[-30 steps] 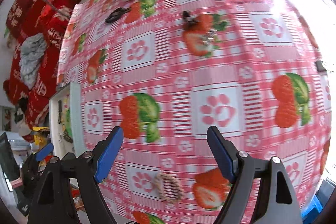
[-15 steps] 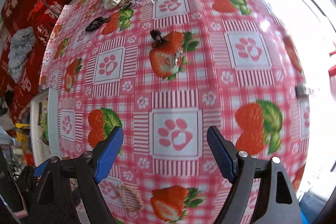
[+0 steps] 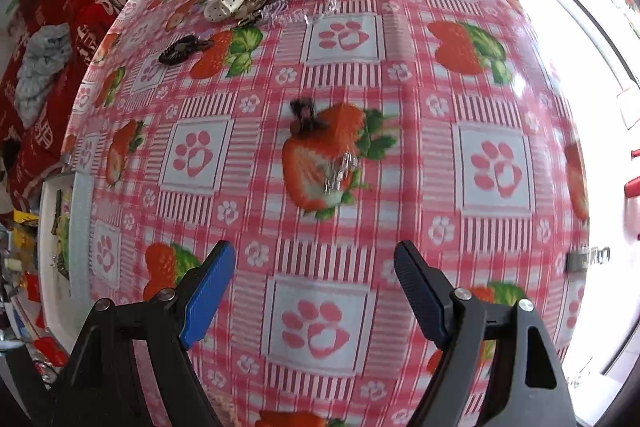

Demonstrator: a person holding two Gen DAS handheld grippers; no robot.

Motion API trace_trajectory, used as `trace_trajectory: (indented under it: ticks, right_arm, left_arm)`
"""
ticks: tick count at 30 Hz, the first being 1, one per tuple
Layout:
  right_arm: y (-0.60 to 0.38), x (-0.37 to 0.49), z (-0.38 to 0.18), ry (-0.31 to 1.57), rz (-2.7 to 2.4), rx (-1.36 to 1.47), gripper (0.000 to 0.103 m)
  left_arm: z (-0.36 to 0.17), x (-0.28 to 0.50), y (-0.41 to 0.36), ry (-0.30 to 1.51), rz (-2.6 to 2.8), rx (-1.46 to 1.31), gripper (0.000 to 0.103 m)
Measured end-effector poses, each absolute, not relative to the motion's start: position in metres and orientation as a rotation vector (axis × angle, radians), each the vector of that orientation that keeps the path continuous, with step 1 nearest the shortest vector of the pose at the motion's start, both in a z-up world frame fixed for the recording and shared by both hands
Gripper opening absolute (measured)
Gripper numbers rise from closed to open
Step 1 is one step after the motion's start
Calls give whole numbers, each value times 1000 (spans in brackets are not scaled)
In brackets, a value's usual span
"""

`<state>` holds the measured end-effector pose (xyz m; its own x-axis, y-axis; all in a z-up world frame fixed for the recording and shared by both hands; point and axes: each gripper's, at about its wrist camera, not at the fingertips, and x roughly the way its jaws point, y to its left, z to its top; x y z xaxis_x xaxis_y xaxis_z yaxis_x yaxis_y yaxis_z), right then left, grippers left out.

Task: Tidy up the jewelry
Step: 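Grasp the tan braided rope bracelet with the left tool while the right tool grasps the small black claw clip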

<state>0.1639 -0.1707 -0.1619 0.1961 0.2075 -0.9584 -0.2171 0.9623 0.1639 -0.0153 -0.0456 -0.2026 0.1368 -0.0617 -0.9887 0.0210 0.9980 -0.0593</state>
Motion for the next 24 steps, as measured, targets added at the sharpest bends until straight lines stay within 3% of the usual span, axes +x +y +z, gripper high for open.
trace_trajectory:
  ticks: [2,5,10,18,24]
  right_arm:
    - [-169,171,-162,1331,302,-14,84]
    - [-165,185,-164,1316,311,-35,84]
    - [-155,205,-174,1305,330,-67,83]
    - [-140,230,-190,1298,324,-105,59]
    - [-130,236,-195,1286,308,-157,47]
  left_arm:
    - [-205,-19,-51,1436,-59,-42,96]
    - [-212,-22,-55,1446,-60,-41,85]
    - [-219,-32,-62,1441,-48,-29,82]
    - [-221,-33,-69,1429,-8,-29,74]
    - [-213,-34,-71,1423,-10,-33,55]
